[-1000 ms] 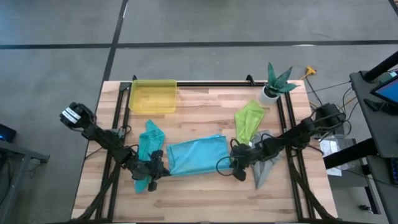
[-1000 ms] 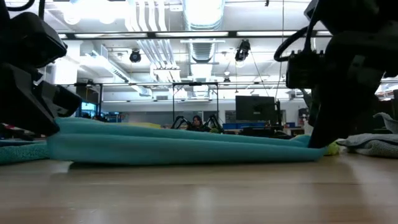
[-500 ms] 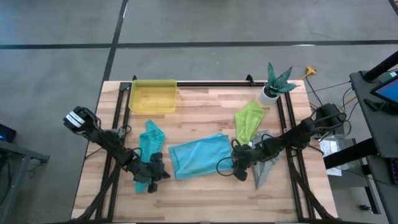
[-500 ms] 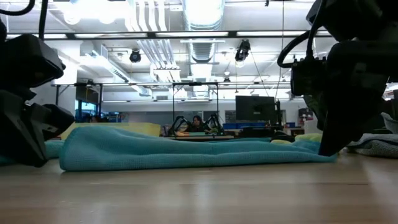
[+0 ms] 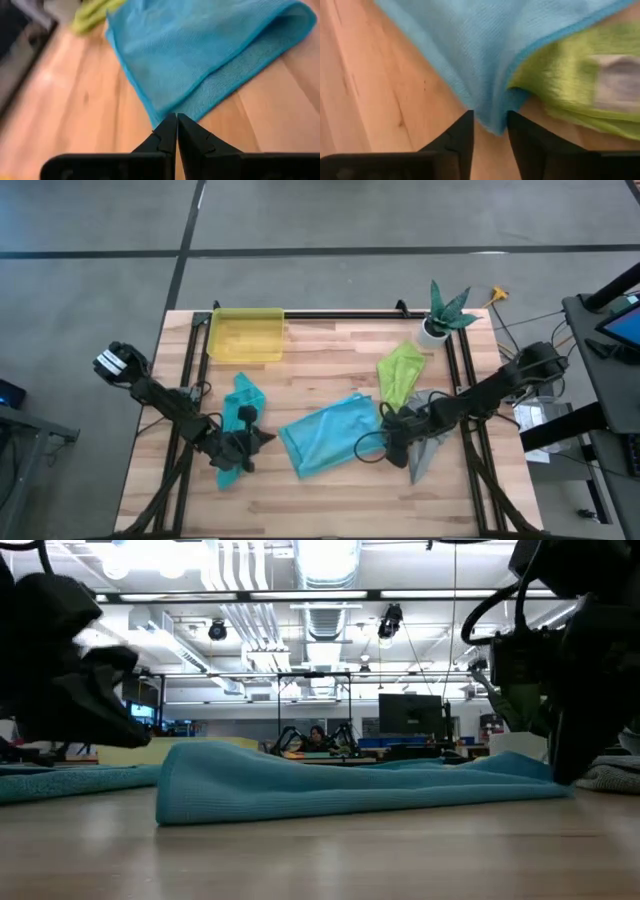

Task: Roll microfiber towels into tight, uniform cylinder then place into a basket
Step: Roll the right light blue towel

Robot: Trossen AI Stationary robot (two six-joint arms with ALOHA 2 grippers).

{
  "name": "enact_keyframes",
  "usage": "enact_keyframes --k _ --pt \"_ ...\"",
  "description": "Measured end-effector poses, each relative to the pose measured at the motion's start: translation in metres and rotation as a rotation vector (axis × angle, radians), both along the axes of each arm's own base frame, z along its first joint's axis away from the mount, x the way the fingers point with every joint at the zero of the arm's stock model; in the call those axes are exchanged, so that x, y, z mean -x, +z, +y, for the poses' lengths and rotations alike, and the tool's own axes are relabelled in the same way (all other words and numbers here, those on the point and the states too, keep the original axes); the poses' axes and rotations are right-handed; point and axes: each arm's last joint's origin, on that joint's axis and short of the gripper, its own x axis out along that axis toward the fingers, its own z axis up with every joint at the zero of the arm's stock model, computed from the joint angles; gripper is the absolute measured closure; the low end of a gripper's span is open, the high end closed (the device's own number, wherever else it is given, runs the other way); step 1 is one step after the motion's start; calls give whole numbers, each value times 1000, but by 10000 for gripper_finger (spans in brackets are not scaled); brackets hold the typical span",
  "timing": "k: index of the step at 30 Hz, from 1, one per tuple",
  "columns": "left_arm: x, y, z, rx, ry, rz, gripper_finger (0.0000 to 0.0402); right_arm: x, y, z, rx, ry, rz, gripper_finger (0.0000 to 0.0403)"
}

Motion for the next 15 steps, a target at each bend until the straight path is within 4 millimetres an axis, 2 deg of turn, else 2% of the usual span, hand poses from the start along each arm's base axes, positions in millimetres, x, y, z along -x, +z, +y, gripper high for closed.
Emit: enact_keyframes --k 6,9,15 --pt "-16 2 -12 -212 -127 28 401 15 21 -7 49 -27 -20 234" --pt "-27 -4 -20 -335 -184 75 401 17 32 -9 65 -66 -94 219" --pt "-49 -14 -30 -680 -147 140 389 -6 51 11 -4 -22 -422 216"
